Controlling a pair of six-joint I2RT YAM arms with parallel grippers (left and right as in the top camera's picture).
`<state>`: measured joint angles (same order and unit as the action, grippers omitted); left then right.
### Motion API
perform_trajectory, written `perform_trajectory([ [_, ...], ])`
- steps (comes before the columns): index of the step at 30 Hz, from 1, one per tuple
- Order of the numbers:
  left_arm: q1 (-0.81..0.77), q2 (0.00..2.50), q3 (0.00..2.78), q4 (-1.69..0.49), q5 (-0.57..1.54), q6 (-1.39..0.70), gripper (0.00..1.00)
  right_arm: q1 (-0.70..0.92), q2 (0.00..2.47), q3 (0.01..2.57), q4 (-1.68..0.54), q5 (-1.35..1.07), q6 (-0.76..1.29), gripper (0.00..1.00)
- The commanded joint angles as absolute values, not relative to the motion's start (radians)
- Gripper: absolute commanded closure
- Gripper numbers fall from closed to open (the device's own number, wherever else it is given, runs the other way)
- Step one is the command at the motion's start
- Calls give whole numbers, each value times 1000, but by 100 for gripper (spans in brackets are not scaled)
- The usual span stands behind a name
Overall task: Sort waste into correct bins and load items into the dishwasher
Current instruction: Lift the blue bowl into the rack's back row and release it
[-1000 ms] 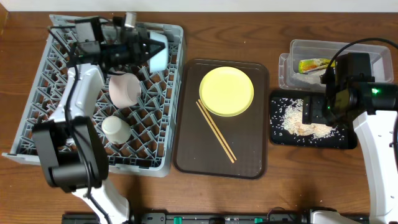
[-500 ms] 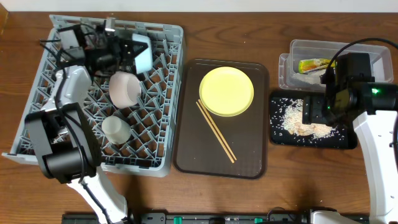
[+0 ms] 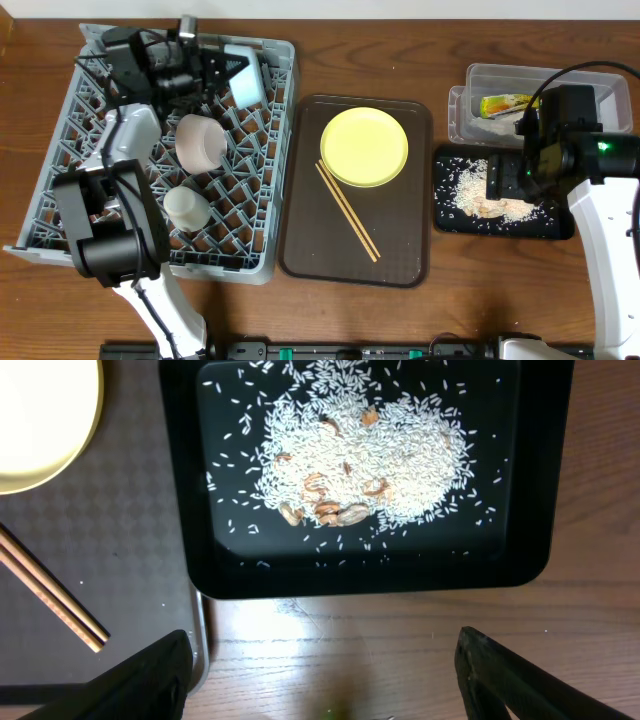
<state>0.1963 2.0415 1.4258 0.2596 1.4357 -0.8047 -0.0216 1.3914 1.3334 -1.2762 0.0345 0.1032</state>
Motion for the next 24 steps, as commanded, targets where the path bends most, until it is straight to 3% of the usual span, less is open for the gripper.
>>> perform_trajectory([
  [1,189,2050,1425,286,1451,-897,94,-40,1378,1350,-1279,44,119,18],
  [24,238,2139,1422,265,1352,-891,93,-40,1378,1350,-1296,44,119,18],
])
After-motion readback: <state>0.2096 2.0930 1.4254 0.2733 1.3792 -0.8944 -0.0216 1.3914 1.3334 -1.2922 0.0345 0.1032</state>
